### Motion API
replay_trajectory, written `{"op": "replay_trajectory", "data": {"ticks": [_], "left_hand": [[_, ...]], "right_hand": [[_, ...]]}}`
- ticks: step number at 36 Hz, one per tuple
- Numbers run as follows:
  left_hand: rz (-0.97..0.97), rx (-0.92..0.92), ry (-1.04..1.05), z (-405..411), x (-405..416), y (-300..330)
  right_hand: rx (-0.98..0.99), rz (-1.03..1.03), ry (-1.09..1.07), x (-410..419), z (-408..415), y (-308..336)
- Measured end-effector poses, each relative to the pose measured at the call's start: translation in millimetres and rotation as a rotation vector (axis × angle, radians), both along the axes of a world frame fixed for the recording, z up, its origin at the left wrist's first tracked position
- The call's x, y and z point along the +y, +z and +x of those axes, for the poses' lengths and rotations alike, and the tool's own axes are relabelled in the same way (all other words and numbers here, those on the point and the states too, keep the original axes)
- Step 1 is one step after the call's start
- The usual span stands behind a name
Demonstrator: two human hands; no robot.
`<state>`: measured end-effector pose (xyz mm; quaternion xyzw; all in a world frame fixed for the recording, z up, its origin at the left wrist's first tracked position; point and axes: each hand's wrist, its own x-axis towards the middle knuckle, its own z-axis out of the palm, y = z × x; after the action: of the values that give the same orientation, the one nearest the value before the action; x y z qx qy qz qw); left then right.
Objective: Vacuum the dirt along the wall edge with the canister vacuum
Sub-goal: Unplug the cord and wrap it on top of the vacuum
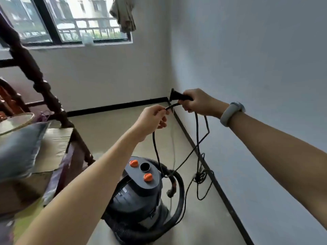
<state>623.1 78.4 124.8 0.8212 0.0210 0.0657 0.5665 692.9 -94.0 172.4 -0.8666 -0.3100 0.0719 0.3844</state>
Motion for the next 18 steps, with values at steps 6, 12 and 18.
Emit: {"op": "replay_trajectory", "data": {"ticks": [6,12,18], "left_hand": [[-0.061,0.018,0.149,75,14,-10],[-0.138,0.000,0.321,121,57,-15],[-0.193,0.003,0.419,153,114,-28]], "right_hand": [[-0.005,0.040,0.000,25,71,-24],[-0.035,0.074,-0.003,85,120,-36],[-0.029,0.076,-0.010,149,147,-51]]}}
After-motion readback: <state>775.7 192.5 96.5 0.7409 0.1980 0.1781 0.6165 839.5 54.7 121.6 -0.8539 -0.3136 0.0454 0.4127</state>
